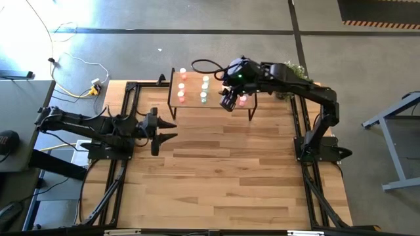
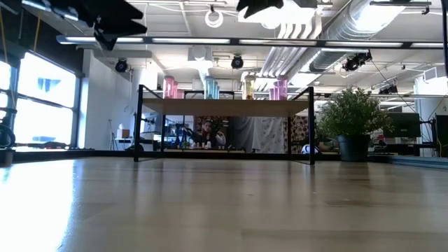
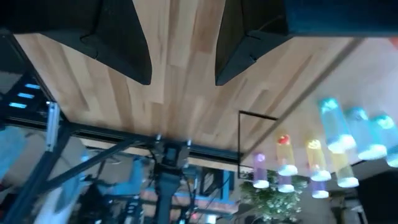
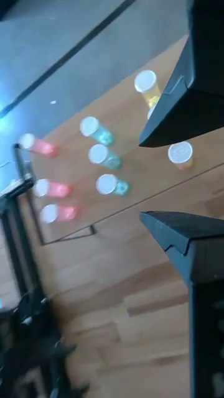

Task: Pick and place medicine bottles onto shelf by color
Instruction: Return to Home Position

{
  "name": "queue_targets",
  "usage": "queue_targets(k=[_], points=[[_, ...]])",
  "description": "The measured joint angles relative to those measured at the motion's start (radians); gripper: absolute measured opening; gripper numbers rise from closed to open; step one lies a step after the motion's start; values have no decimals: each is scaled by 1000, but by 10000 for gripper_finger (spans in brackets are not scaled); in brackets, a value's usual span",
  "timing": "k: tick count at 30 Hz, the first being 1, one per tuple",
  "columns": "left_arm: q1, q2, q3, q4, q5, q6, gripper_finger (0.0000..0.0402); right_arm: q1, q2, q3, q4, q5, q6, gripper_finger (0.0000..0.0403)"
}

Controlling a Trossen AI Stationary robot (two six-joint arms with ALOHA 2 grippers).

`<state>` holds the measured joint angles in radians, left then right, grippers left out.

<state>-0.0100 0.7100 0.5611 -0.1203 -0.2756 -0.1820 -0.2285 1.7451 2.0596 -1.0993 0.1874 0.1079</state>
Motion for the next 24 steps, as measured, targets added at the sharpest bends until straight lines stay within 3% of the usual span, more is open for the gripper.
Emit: queue_targets(k=[11,20,24], points=[[17,-290,-344,195,19,38,168,35,-18,294,-177,6,-38,170],[58,-460,-512,253,113,5,168,55,-316,70,-132,101,7,170],[71,-482,-552,232,118,-13,168,102,-479,-121,-34,136,38,170]])
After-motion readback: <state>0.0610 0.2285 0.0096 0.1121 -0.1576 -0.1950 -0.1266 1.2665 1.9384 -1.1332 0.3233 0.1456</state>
